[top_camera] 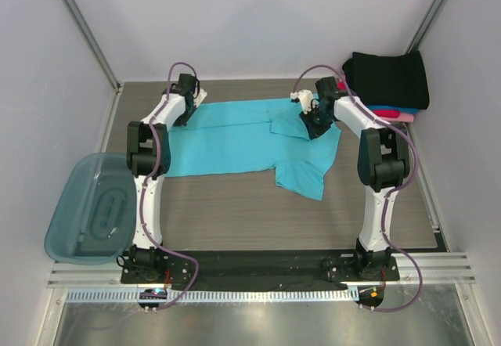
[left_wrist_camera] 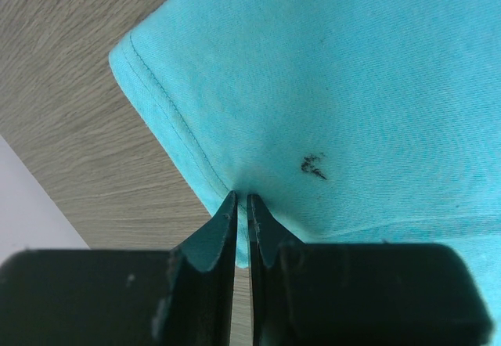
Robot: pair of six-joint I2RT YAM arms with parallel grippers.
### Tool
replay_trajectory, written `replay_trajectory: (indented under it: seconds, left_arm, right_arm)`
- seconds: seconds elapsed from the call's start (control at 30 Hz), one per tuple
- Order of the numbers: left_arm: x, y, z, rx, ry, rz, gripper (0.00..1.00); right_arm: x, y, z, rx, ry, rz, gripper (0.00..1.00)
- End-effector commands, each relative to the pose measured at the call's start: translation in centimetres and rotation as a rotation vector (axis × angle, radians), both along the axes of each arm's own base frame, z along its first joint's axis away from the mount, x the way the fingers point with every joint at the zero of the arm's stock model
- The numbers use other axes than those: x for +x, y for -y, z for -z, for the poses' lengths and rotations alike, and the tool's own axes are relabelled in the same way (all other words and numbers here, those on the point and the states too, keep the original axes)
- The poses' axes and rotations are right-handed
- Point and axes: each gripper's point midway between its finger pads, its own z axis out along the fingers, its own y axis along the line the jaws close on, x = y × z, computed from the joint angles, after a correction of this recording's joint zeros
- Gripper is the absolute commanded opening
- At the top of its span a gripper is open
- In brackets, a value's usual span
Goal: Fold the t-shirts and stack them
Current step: Fold the tshirt
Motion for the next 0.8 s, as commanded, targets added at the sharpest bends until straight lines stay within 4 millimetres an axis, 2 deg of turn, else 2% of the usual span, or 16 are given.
replay_trajectory:
  seconds: [0.0,0.03,0.2,0.23,0.27,0.3,0.33,0.37,0.43,0.47,0.5,0.57,0.6,0.67,0.7,0.77]
  left_arm:
    - [1.0,-0.4,-0.6,-0.007,0.035,-0.015,0.10]
    - [1.0,-0.4,-0.7,-0.006,0.038,-0.016,0.10]
    - [1.4,-0.5,-2.7,-0.006,0.086,-0.029,0.13]
    - [1.6,-0.4,-4.2,-0.015,0.117,-0.033,0.15]
    - [1.6,-0.3,-5.0,-0.023,0.133,-0.039,0.17]
    - [1.7,-0.1,-6.1,-0.031,0.154,-0.041,0.20]
    - [1.7,0.2,-8.1,-0.045,0.191,-0.038,0.25]
    - [1.7,0.3,-9.2,-0.053,0.211,-0.037,0.28]
    - [1.3,0.8,-10.6,-0.080,0.229,-0.030,0.40]
    - [1.0,0.9,-12.4,-0.094,0.259,-0.029,0.43]
    - [0.6,1.0,-12.8,-0.101,0.259,-0.028,0.47]
    - [-0.4,1.5,-13.9,-0.140,0.262,-0.030,0.52]
    - [-0.9,1.7,-14.1,-0.158,0.258,-0.035,0.54]
    - [-2.1,2.4,-13.0,-0.207,0.217,-0.036,0.54]
    - [-2.7,2.6,-13.2,-0.213,0.212,-0.030,0.54]
    - [-3.8,2.8,-11.7,-0.205,0.166,-0.025,0.54]
  right_arm:
    - [-0.1,0.4,-2.4,-0.032,0.045,-0.002,0.16]
    - [-0.1,0.6,-2.6,-0.039,0.046,-0.001,0.28]
    - [-2.4,1.9,-4.5,-0.067,0.038,-0.041,0.35]
    - [-2.9,1.8,-6.5,-0.050,0.086,-0.066,0.36]
    - [-3.5,1.7,-7.1,-0.042,0.098,-0.093,0.37]
    - [-4.9,1.7,-6.5,-0.036,0.078,-0.121,0.37]
    - [-5.9,1.2,-8.2,-0.007,0.127,-0.186,0.37]
    - [-6.9,1.0,-8.2,0.007,0.126,-0.215,0.37]
    - [-10.0,0.8,-6.8,0.026,0.097,-0.300,0.38]
    - [-10.9,0.5,-7.6,0.049,0.129,-0.329,0.38]
    - [-12.9,0.5,-5.9,0.053,0.087,-0.354,0.38]
    - [-14.6,0.4,-5.5,0.036,0.111,-0.439,0.38]
    - [-16.4,0.5,-3.8,0.031,0.071,-0.468,0.38]
    - [-18.0,0.2,-2.8,0.016,0.074,-0.566,0.38]
    - [-19.6,0.2,-1.8,0.015,0.057,-0.606,0.38]
    - [-20.9,-0.1,-0.9,0.007,0.052,-0.674,0.38]
